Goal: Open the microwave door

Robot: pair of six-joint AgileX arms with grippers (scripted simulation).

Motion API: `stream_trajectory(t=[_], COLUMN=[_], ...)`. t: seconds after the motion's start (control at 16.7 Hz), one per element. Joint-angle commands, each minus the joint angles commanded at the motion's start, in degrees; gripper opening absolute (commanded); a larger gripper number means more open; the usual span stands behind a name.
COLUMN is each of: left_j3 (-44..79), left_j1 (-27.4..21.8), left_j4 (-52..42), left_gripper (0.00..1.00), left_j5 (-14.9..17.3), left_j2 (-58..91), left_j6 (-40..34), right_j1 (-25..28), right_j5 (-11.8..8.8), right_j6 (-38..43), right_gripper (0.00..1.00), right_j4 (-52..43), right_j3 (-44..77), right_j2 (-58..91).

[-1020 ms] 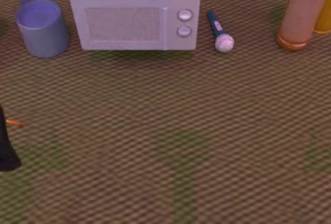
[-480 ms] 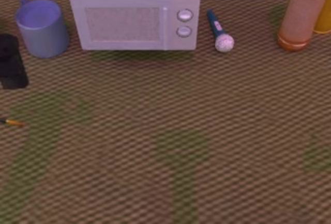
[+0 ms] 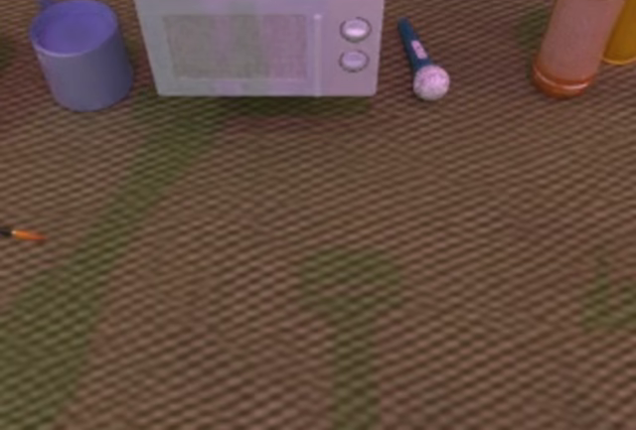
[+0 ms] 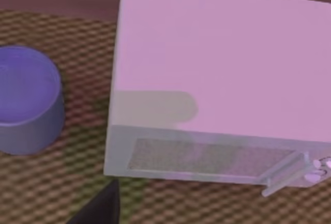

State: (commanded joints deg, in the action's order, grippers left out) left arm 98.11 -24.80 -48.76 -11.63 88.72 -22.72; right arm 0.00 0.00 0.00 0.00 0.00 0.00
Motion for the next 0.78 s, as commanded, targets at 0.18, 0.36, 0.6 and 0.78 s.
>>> stream_trajectory(t=[0.18,0.36,0.6,0.78], left_j3=[17.6,31.1,41.4,43.2], left_j1=[-4.1,-7.5,-10.5,-11.1], left_j4=[-8.4,-15.9,-23.2,-25.0], left_gripper=[1.0,1.0,1.0,1.0], left_j5=[-2.0,-3.7,-5.3,-5.7], left_j2=[16.0,29.4,41.1,43.5], left_j6=[-4.0,-7.0,-9.3,-9.7], right_j1=[0.0,0.0,0.0,0.0], right_j5=[0.0,0.0,0.0,0.0], right_j6=[0.0,0.0,0.0,0.0], right_gripper=[1.0,1.0,1.0,1.0], right_j4=[0.0,0.0,0.0,0.0], right_j3=[0.0,0.0,0.0,0.0], right_j2=[0.0,0.0,0.0,0.0])
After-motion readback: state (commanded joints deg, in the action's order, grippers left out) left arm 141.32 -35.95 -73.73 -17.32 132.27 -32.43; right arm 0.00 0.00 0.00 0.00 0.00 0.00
